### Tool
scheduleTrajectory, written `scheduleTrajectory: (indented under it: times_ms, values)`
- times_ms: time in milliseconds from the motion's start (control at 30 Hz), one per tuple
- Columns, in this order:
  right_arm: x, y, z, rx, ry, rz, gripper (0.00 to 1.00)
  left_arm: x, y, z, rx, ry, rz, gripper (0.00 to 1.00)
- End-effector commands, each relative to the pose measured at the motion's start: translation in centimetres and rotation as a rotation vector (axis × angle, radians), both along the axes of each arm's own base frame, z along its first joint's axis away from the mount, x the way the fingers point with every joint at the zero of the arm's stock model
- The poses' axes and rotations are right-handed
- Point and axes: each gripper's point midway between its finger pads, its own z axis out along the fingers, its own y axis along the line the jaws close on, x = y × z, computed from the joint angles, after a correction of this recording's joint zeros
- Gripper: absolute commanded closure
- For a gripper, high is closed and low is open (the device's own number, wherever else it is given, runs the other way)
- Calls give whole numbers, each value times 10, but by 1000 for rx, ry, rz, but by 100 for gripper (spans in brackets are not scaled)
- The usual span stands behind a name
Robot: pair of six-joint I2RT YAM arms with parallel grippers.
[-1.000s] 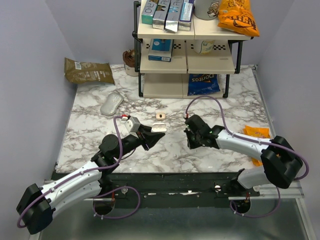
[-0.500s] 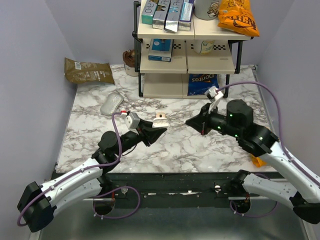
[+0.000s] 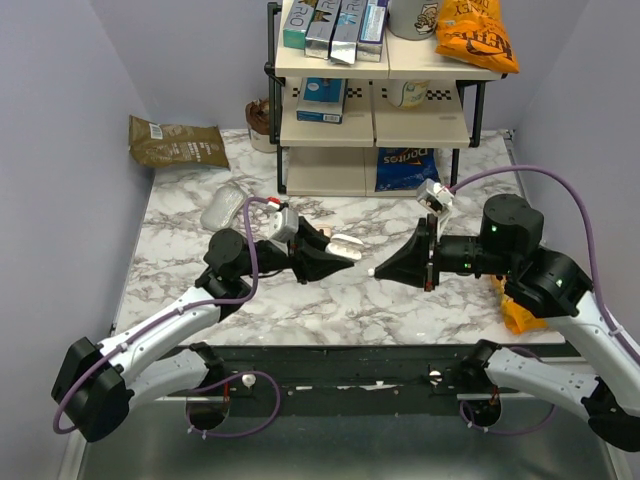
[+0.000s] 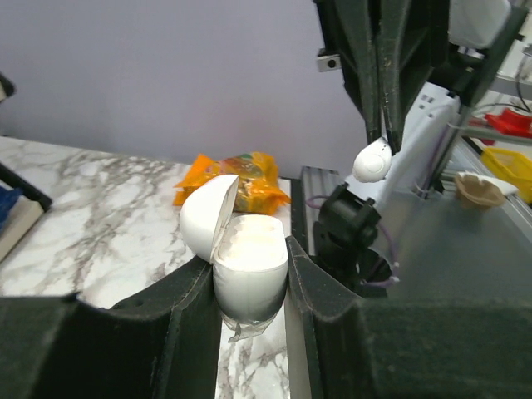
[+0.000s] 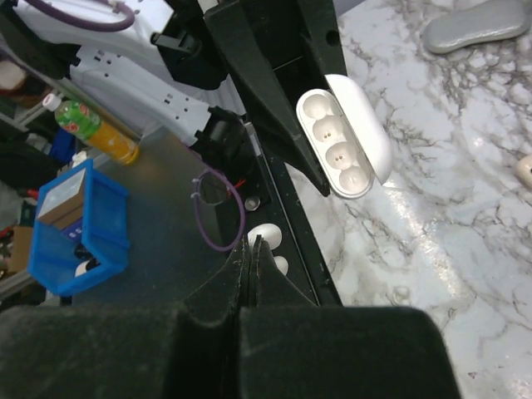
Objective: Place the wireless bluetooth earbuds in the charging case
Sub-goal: Insert the right earbud into the right side groove of the charging case.
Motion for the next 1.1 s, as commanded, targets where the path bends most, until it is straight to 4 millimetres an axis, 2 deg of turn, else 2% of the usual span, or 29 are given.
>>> scheduleTrajectory:
  times_ms: [0,400,1067]
  values:
    - [-17,5,0,6,53,107,99,-26,-3,9,6,-65,-174,100]
    - [-4,20,-5,-1,82,116,99,-31,-3,3,17,-79,-212,100]
    - [7,26,-6,-28,73,104,99,-47,-2,-1,32,-95,-274,100]
